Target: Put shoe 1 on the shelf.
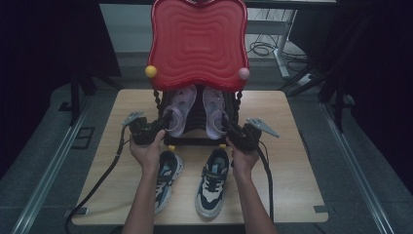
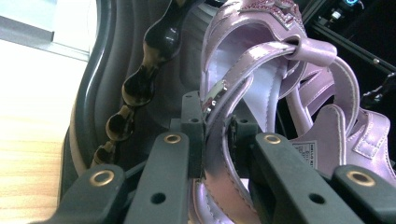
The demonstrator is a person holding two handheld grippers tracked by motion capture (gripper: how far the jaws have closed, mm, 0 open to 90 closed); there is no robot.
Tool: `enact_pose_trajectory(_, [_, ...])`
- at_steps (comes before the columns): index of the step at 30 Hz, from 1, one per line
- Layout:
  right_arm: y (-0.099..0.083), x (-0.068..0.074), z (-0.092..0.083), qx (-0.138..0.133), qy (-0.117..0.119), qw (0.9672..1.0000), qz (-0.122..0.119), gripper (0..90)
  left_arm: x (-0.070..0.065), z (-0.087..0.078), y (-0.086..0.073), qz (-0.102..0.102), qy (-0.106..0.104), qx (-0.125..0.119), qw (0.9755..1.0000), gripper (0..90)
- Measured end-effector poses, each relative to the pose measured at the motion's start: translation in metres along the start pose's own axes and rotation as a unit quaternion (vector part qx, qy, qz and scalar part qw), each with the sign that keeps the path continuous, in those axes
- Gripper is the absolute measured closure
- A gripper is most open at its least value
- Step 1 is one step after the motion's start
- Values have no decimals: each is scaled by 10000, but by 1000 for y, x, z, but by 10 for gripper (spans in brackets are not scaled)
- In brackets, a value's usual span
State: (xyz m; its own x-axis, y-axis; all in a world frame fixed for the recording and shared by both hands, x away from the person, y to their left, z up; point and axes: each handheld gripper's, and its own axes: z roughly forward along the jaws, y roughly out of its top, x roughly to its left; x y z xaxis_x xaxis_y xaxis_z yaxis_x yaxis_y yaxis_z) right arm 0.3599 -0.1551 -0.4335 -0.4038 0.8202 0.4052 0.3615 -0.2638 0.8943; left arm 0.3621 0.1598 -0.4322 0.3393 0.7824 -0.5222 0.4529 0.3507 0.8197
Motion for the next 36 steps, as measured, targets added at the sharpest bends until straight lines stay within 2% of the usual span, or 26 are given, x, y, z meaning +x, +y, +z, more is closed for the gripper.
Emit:
enact_pose_trajectory(5, [-2, -2, 6, -61, -126, 9999, 45, 789, 1, 4, -2, 3, 73, -30, 10000, 802])
enact_pose_trajectory(9, [-2, -3, 11, -77, -157, 9998, 89, 788, -5, 10, 0, 160, 122, 5, 9998, 800])
enact_pose_trajectory(14, [-2, -3, 14, -84, -201, 9997, 91, 787, -6, 17, 1, 140, 133, -5, 9998, 799])
enact_pose_trajectory(15, [-1, -2, 16, -100, -225, 9996, 109, 787, -8, 19, 1, 186, 204, -19, 9996, 798])
enact_pose_trajectory(22, [0, 1, 23, -133, -343, 9993, 62, 786, -11, 25, 2, 235, 287, -143, 9992, 798])
enact_pose_trajectory(30, [2, 2, 32, -148, -498, 9986, -58, 785, -7, 33, 0, 160, 355, -220, 9990, 797])
enact_pose_trajectory(36, [4, 2, 34, -160, -549, 9983, -112, 784, -6, 36, -1, 131, 331, -229, 9991, 796])
